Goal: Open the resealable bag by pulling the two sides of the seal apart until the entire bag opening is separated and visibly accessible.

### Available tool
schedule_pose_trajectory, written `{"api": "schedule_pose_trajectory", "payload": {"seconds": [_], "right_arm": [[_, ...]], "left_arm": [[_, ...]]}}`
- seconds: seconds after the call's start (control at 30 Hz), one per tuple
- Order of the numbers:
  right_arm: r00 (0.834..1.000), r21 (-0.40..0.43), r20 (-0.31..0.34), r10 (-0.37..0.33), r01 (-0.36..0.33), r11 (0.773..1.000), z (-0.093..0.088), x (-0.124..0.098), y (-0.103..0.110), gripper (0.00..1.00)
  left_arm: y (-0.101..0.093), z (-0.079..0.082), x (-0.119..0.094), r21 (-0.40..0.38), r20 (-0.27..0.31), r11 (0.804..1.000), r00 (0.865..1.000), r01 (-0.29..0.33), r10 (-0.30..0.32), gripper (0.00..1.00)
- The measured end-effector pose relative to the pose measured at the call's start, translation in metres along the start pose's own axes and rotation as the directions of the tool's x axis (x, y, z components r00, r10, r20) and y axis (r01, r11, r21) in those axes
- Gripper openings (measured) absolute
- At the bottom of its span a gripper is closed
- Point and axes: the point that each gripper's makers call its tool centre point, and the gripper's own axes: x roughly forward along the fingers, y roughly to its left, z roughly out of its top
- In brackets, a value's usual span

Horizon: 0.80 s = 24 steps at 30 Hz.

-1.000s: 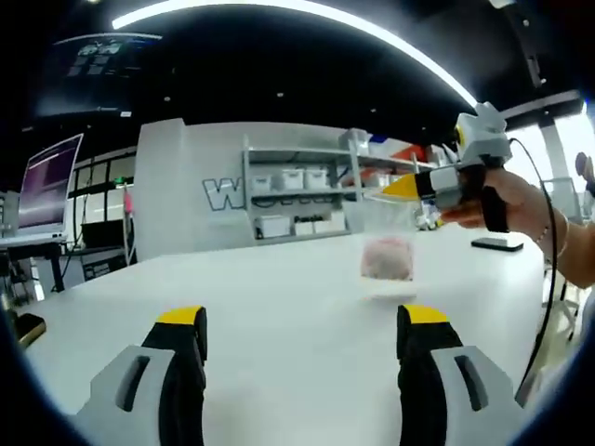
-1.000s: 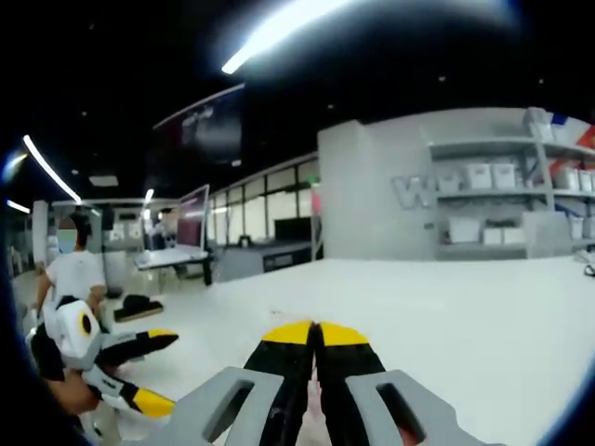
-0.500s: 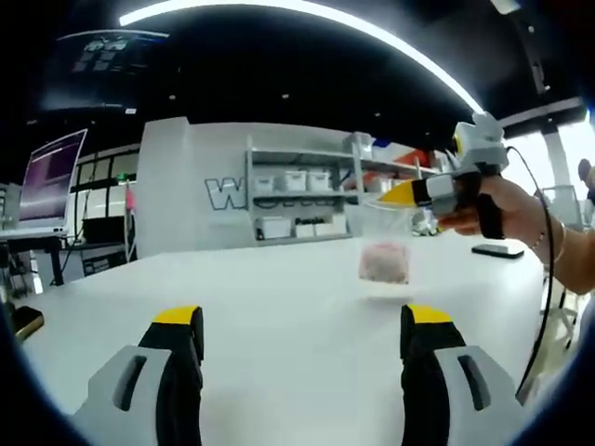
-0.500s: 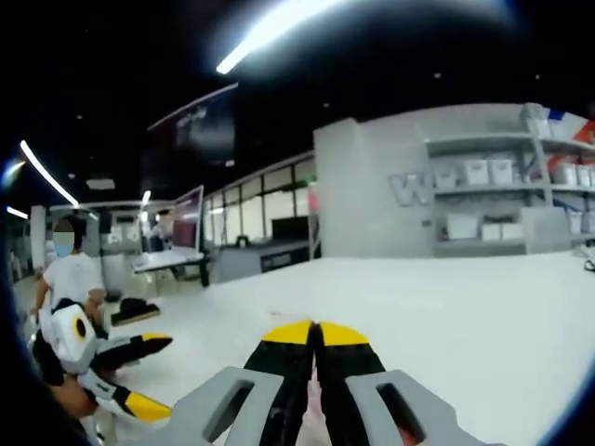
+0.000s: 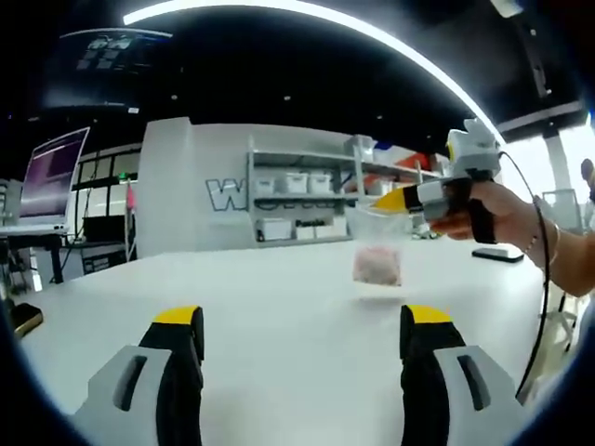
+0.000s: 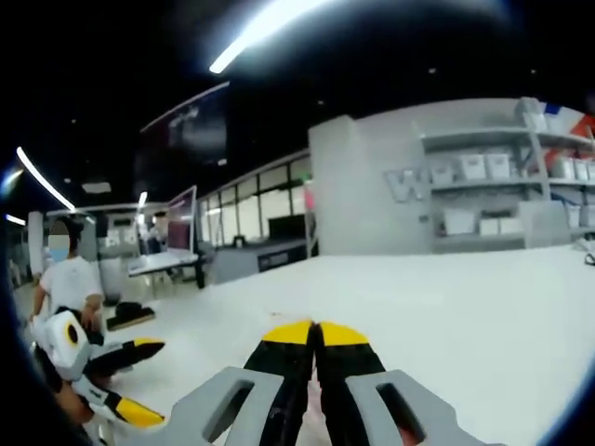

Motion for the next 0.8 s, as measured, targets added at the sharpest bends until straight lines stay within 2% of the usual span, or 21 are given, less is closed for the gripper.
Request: {"api": "schedule_pose_trajectory", "payload": {"seconds": [0.8], "right_arm": [[1.0,0.019,-0.008,-0.012,0.013,1.0,0.004,0.023,-0.011,0.0]], "left_arm": [[0.0,-0.001,0.001,0.002,0.002,1.0,1.0,-0.004,0.004,0.87]]}}
